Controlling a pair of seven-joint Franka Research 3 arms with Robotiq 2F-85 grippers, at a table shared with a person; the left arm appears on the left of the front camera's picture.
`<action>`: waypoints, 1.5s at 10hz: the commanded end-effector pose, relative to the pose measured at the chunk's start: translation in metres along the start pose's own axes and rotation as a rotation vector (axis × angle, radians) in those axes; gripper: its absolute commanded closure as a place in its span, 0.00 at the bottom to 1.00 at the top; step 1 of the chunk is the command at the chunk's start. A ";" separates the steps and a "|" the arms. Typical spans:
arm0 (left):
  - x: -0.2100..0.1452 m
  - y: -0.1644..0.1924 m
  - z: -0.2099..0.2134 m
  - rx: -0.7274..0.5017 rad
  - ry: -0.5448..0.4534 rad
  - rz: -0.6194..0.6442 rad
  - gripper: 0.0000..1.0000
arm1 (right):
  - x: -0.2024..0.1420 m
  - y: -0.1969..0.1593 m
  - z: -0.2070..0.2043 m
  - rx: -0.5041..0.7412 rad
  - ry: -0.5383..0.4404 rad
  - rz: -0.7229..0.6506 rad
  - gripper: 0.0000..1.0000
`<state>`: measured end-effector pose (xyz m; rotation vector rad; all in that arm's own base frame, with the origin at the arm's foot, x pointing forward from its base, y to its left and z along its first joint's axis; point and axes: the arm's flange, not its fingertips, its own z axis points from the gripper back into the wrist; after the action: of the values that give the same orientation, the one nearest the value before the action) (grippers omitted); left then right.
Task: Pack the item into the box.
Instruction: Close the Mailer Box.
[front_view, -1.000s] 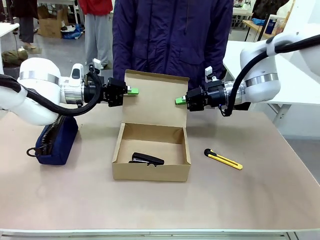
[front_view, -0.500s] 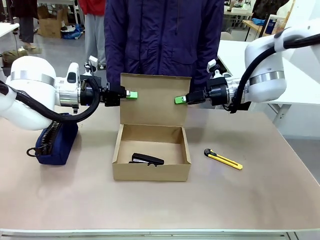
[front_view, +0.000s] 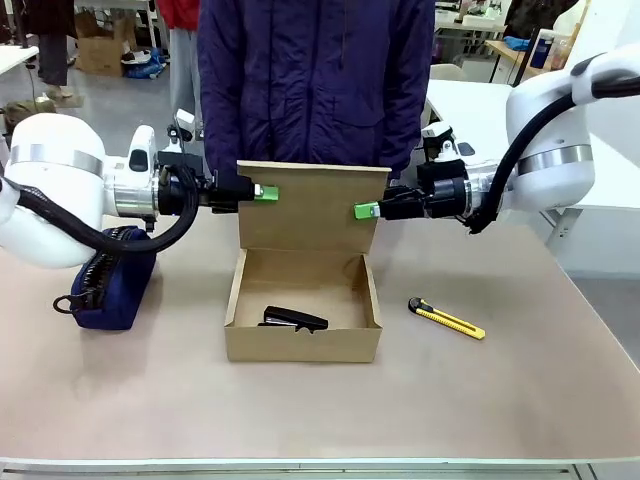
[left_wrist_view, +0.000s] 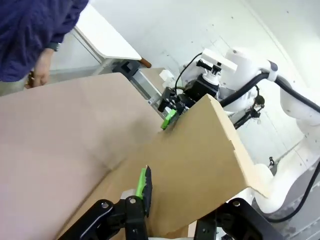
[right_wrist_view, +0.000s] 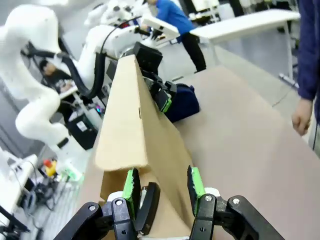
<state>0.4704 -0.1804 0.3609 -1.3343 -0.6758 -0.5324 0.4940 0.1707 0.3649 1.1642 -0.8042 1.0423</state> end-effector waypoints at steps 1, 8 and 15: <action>-0.018 -0.017 0.008 -0.037 0.004 -0.108 0.57 | -0.009 0.017 -0.006 -0.054 -0.011 0.118 0.47; -0.045 -0.030 0.013 0.033 -0.001 -0.194 0.57 | -0.026 0.052 -0.021 -0.002 0.013 0.235 0.47; -0.050 -0.033 0.012 0.074 0.081 -0.225 0.00 | -0.033 0.056 -0.018 0.014 0.004 0.213 0.00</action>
<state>0.4185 -0.1754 0.3483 -1.2000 -0.7620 -0.7099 0.4372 0.1881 0.3492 1.0997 -0.9065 1.2156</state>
